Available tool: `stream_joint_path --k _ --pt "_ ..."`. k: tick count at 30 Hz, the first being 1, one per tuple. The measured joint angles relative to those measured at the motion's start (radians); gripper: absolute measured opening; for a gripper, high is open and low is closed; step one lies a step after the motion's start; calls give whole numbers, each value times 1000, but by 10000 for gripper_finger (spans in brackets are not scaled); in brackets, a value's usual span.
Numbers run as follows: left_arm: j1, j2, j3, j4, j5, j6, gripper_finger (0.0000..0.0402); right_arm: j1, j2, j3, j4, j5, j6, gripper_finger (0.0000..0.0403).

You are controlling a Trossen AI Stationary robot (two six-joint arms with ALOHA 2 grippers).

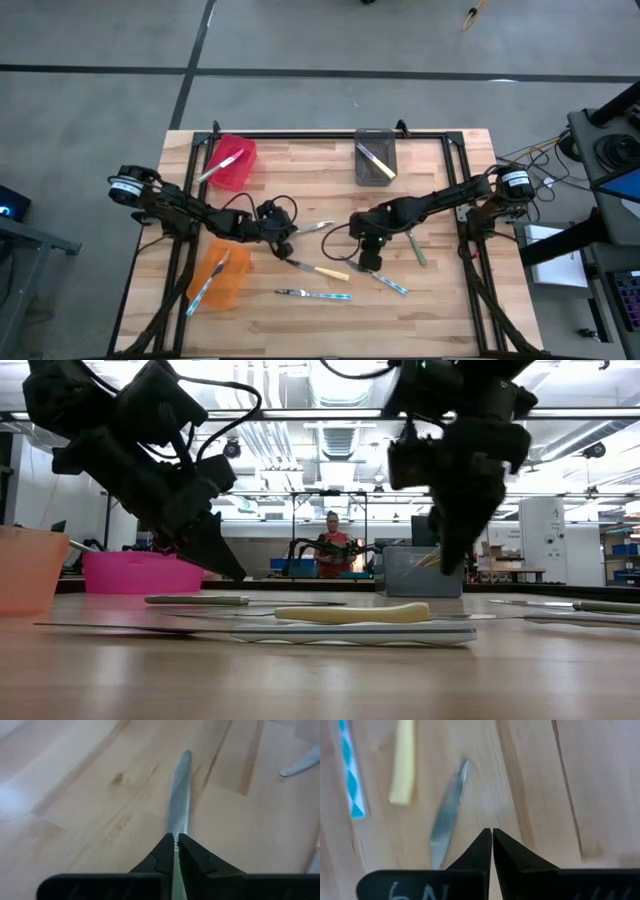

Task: Sort silverware by color (type)
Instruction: Put the left green knife into the red bin

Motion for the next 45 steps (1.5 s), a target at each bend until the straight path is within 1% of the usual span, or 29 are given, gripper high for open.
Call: stream_joint_path --k 4,8,15,21,26,31,45 --pt "0 0 0 1 9 0 37 -1 0 0 86 2 -42 9" --pt "0 1 0 1 9 5 73 -1 0 0 141 2 -79 8" --pt "0 13 0 2 33 35 132 -1 0 0 145 2 -90 9" --pt "0 16 0 2 34 34 166 0 0 0 147 4 -93 9" --pt "-1 16 -1 2 34 50 174 -1 0 -1 152 54 -103 8" --pt "-2 16 -1 2 34 79 170 0 0 -7 186 54 -103 9" --pt "-2 17 -34 34 28 83 169 0 1 -12 196 54 -103 8"
